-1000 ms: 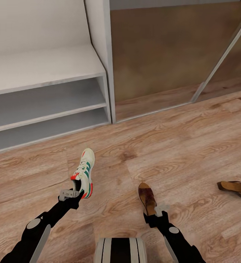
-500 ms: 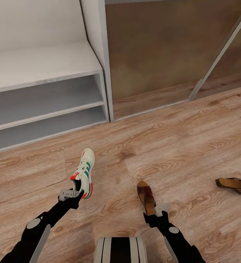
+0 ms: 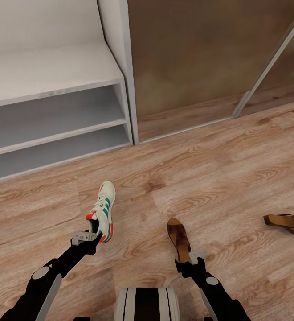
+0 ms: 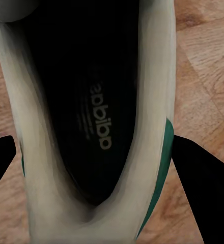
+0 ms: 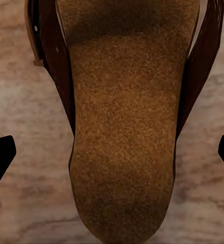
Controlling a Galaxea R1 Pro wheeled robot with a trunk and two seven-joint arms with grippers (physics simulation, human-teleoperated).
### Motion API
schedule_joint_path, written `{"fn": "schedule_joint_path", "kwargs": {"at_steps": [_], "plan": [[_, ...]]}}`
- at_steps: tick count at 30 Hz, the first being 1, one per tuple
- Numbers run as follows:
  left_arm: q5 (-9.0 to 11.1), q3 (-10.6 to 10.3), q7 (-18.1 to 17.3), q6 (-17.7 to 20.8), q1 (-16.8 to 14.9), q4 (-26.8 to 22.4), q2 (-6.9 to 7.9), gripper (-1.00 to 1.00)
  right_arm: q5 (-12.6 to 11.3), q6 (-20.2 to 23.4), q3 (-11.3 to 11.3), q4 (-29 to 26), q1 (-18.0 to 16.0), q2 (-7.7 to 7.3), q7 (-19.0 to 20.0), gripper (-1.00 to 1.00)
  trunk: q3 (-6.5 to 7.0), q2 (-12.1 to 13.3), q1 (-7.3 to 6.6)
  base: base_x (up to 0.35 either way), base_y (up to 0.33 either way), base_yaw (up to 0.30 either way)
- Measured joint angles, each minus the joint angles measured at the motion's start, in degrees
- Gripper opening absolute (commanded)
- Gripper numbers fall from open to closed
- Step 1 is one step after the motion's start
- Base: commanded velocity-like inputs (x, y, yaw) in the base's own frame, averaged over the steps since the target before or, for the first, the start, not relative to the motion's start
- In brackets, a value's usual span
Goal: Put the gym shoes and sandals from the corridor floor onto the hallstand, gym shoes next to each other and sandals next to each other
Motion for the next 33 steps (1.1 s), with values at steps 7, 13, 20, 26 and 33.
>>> {"fn": "schedule_joint_path", "kwargs": {"at_steps": [7,13,20,26,33], "plan": [[0.0,0.0,0.0,0.0,0.0,0.0,0.00,-1.00,0.0,0.0,0.0,0.0,0.0,-0.01,0.0,1.00,-1.31,-0.1,0.13,0.000,0.000,0.000],[0.1,0.1,0.0,0.0,0.0,0.0,0.00,-1.00,0.0,0.0,-0.1,0.0,0.0,-0.01,0.0,1.00,-2.15,-0.1,0.18,0.000,0.000,0.000],[0.2,0.1,0.0,0.0,0.0,0.0,0.04,-1.00,0.0,0.0,-0.1,0.0,0.0,-0.01,0.0,1.00,-2.22,-0.1,0.18,0.000,0.000,0.000],[0.2,0.1,0.0,0.0,0.0,0.0,0.06,-1.00,0.0,0.0,-0.1,0.0,0.0,-0.01,0.0,1.00,-3.19,-0.1,0.29,0.000,0.000,-0.040],[0.3,0.1,0.0,0.0,0.0,0.0,0.03,-1.00,0.0,0.0,-0.2,0.0,0.0,-0.01,0.0,1.00,-3.45,-0.1,0.28,0.000,0.000,-0.069]]}}
